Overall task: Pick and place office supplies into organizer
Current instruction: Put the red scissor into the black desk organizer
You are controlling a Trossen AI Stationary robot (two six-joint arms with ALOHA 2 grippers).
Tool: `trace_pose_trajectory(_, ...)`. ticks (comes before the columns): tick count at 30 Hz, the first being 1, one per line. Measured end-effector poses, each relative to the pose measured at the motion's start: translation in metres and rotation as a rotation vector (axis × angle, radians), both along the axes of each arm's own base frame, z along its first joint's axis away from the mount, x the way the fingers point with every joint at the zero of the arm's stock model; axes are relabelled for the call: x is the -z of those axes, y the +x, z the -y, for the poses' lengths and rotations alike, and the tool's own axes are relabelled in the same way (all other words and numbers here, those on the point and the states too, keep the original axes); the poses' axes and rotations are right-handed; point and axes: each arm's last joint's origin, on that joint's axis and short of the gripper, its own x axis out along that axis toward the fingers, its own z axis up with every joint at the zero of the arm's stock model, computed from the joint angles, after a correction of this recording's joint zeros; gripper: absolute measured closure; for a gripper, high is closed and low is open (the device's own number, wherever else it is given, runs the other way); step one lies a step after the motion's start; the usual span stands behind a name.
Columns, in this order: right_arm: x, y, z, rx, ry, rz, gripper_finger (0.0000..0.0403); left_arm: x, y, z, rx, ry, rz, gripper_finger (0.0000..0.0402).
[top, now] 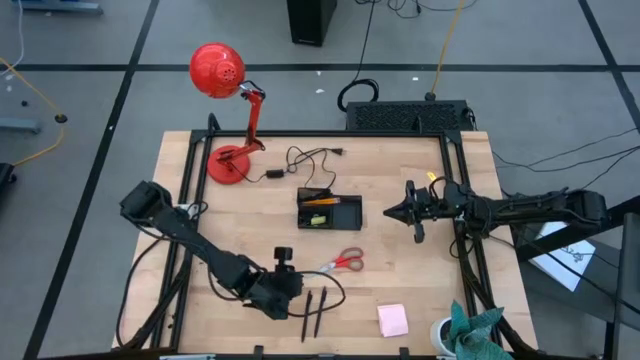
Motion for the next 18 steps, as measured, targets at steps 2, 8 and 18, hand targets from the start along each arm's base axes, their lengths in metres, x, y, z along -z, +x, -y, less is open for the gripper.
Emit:
trace_pose_trajectory(2,0.001,0.0,-0.003,-0.022,-0.008,-0.005,0.0399,0.002,0.001,-0.002,-0.004,0.013,-0.012,0.0305)
trace_pose_trajectory(8,0.005,0.001,-0.015,-0.111,-0.005,-0.052,0.0398,0.002,0.009,-0.014,-0.012,-0.007,-0.024,0.0305)
trace_pose_trajectory(18,0.023,0.011,-0.05,-0.134,0.039,-0.238,0.0336,0.003,0.017,-0.029,-0.031,0.007,-0.043,0.0305)
